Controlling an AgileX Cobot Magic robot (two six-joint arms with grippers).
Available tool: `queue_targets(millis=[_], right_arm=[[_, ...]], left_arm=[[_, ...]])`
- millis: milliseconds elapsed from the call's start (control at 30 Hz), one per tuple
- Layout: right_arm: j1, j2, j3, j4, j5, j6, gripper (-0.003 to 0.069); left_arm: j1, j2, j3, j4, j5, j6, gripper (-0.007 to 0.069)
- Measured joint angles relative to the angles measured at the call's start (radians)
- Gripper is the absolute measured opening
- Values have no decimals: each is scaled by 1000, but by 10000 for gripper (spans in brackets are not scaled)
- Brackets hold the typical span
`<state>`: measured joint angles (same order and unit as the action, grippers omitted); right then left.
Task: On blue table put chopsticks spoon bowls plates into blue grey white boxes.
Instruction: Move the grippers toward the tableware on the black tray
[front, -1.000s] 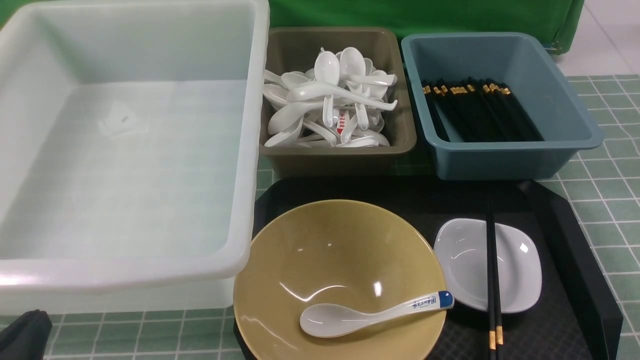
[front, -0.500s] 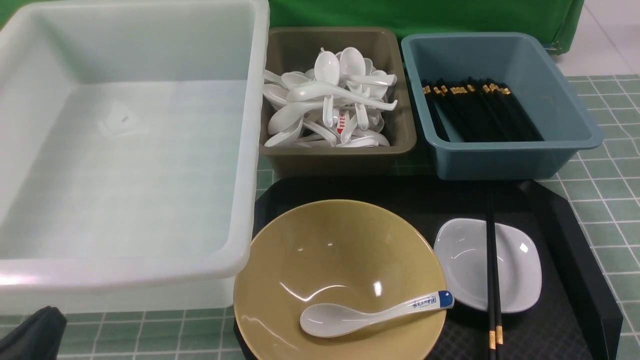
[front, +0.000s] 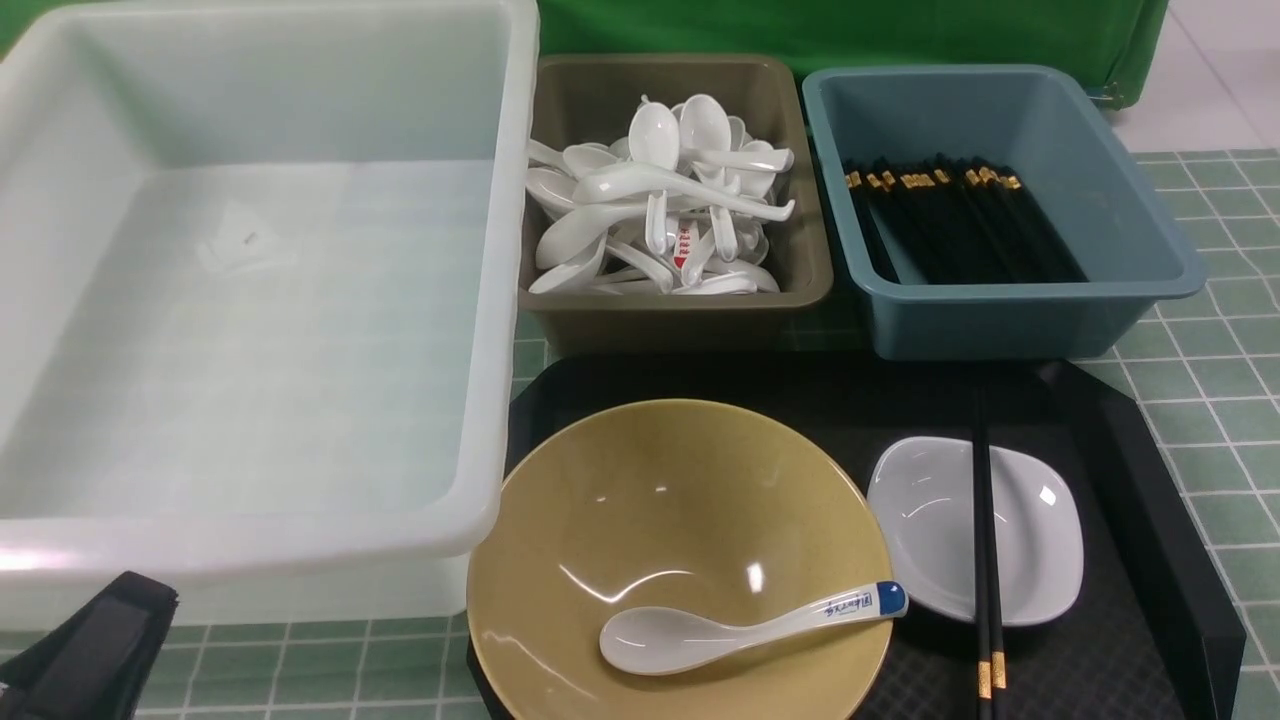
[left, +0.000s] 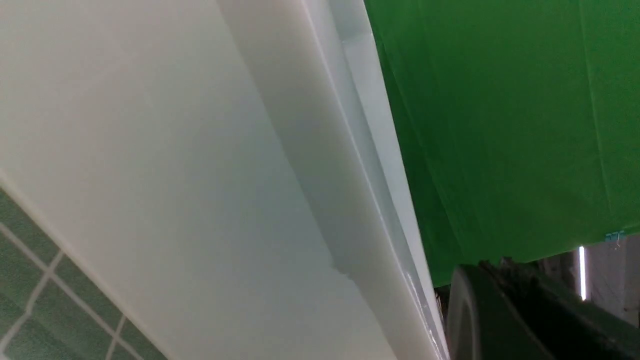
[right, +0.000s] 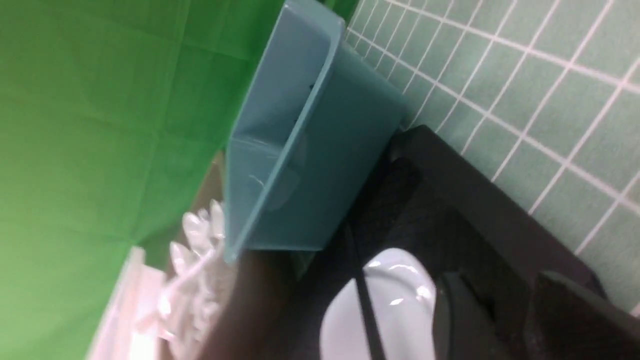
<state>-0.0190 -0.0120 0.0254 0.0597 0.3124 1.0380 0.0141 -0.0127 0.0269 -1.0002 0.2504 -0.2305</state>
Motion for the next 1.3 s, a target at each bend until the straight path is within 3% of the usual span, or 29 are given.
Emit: queue_targets(millis=[100,200,367,400,533,633,867,967,1067,1200,1300], right_arm=[[4,0,0,27,-14,-99,237],[45,6,-95,50,23,-366,211],[119,221,-363,50,194,-742,57],[119,221,-375,50,194,-742,57],[137,535,-631,51,446,-1027,36],[141,731,-782,49,633,-1167,36],[250,1023,-946,46,794,-1248,36],[334,1138,-968,43,790,-1228,37],[405,1266,-970,30,717,-1146,40],[415,1401,-970,18,602,-1045,71],[410,1458,-970,11,558,-997,125]], left_arm=[[0,0,-20,4,21,44,-12],[0,0,-163,67,94,224,-12],[0,173,-398,296,244,312,-12],[0,198,-418,319,252,312,-12],[0,464,-634,544,468,317,-12],[0,608,-760,638,612,357,-12],[-34,861,-959,685,715,545,-12],[-143,970,-1030,681,734,608,-12],[-330,1091,-1110,723,747,626,-12],[-534,1202,-1191,815,738,609,-12],[-602,1236,-1212,850,724,595,-12]])
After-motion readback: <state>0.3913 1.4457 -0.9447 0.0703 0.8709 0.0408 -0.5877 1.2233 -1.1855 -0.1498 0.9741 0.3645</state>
